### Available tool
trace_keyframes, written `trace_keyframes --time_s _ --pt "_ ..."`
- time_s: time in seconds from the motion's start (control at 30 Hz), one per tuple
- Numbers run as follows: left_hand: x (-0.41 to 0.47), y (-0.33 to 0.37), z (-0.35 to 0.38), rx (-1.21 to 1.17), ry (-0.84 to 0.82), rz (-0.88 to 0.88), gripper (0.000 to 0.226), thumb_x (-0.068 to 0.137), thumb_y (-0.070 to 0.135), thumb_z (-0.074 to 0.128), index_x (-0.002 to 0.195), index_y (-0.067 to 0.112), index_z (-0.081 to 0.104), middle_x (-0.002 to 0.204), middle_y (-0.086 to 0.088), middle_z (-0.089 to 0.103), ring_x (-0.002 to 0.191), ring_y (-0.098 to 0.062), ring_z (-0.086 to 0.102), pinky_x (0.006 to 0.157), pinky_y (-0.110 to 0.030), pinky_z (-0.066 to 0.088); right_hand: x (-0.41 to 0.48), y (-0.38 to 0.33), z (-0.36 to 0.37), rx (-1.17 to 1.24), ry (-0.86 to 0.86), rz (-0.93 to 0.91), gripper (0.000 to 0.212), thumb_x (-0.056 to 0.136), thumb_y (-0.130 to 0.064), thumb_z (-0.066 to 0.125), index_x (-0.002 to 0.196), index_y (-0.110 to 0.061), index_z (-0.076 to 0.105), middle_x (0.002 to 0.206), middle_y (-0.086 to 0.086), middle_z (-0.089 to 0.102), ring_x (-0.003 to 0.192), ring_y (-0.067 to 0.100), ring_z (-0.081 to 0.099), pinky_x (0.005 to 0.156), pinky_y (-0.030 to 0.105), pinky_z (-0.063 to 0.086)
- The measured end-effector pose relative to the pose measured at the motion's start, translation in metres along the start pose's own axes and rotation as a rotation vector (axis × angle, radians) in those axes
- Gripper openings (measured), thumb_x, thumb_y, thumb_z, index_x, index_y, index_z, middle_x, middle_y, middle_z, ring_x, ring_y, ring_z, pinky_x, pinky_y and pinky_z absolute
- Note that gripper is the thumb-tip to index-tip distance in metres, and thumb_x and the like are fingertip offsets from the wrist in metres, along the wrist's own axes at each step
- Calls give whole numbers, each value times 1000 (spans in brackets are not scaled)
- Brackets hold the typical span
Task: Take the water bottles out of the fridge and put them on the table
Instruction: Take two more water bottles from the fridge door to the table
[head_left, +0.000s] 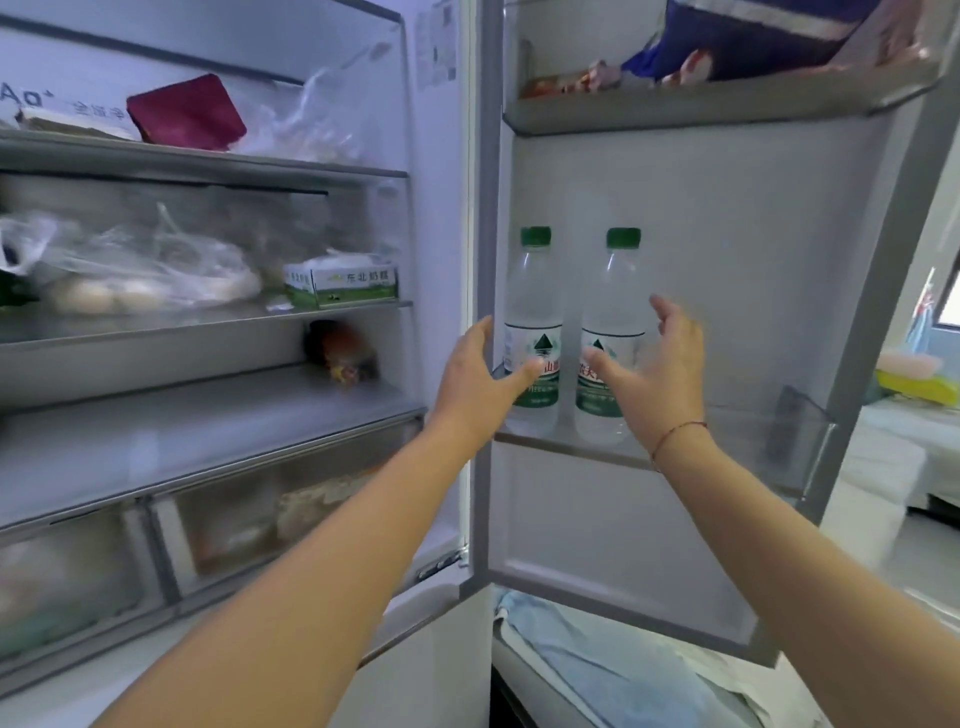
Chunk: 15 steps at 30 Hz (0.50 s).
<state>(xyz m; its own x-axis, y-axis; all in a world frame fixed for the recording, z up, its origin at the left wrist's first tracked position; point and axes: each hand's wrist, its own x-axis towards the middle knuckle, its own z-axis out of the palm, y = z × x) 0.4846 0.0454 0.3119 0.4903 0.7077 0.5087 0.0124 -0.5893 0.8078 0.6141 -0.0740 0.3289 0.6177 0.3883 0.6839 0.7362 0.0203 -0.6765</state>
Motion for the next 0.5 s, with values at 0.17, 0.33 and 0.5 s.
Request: trace_keyframes --time_s 0.17,0.33,0.5 --pt "29 3 27 -39 39 -29 76 79 39 73 141 24 32 141 4 44 123 -10 43 95 -25 36 41 13 0 46 -137 127 92 70 -34 80 142 -17 26 143 6 38 130 23 40 105 38 38" --pt "43 2 36 -12 84 -79 71 76 42 75 134 22 39 130 3 45 113 -12 48 96 -34 46 59 22 3 71 -271 222 69 66 -35 82 120 -19 42 115 -1 59 107 23 58 81 35 49" --pt "53 2 32 33 24 -91 59 69 47 78 114 24 49 108 7 52 97 -11 56 74 -23 48 65 23 3 90 -295 225 66 63 -26 85 115 -19 46 110 0 62 102 22 59 86 41 52"
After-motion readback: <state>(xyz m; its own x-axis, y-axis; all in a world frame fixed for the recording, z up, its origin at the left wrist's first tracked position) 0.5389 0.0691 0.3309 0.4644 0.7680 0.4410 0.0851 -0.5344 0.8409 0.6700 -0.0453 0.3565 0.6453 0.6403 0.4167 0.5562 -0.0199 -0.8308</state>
